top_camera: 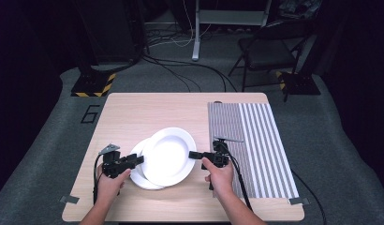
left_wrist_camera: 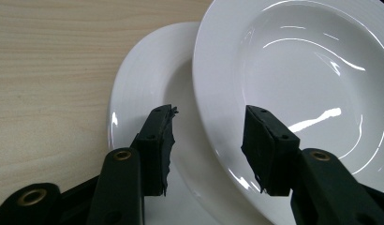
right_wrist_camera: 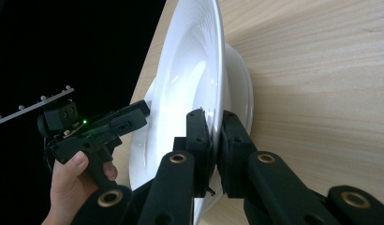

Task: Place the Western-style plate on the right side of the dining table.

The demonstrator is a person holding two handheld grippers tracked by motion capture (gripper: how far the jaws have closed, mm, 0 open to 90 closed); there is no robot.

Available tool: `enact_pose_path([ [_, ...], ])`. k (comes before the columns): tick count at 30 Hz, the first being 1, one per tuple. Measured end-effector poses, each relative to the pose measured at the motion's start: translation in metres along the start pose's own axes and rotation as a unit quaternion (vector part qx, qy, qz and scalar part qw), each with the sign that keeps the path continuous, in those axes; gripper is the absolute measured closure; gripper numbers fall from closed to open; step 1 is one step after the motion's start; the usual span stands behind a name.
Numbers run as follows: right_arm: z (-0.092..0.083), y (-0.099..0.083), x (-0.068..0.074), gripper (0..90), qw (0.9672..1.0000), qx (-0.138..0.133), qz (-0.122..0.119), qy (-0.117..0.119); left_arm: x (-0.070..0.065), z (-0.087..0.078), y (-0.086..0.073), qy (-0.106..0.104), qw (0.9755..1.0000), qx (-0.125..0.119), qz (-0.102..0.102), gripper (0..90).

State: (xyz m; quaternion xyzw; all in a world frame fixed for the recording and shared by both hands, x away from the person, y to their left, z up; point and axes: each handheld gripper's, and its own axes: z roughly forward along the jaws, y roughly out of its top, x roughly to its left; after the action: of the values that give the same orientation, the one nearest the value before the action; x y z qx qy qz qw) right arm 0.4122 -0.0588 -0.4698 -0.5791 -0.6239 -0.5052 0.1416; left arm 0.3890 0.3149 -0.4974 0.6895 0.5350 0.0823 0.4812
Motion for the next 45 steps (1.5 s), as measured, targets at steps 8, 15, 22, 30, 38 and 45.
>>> enact_pose_path([
  [8,-0.006,-0.002,-0.014,81.9,0.9996,-0.005,0.027,0.004,-0.002,0.000,0.000,-0.001,1.0000,-0.001,-0.005,49.0],
  [15,-0.006,-0.004,-0.017,81.9,0.9995,-0.008,0.028,0.010,-0.007,0.000,-0.001,-0.008,0.9999,0.001,-0.011,48.5],
  [22,-0.006,-0.005,-0.020,81.1,0.9994,-0.012,0.032,0.010,-0.015,0.000,-0.002,-0.033,0.9991,-0.002,-0.025,48.7],
  [30,-0.006,-0.007,-0.021,80.7,0.9991,-0.017,0.035,0.015,-0.023,0.008,-0.007,-0.033,0.9987,0.011,-0.037,48.9],
  [38,-0.007,-0.011,-0.023,80.0,0.9991,-0.021,0.031,0.018,-0.026,0.010,-0.011,-0.041,0.9979,0.013,-0.048,50.0],
  [45,-0.008,-0.015,-0.022,79.2,0.9993,-0.024,0.024,0.016,-0.028,0.012,-0.011,-0.040,0.9981,0.011,-0.045,51.2],
])
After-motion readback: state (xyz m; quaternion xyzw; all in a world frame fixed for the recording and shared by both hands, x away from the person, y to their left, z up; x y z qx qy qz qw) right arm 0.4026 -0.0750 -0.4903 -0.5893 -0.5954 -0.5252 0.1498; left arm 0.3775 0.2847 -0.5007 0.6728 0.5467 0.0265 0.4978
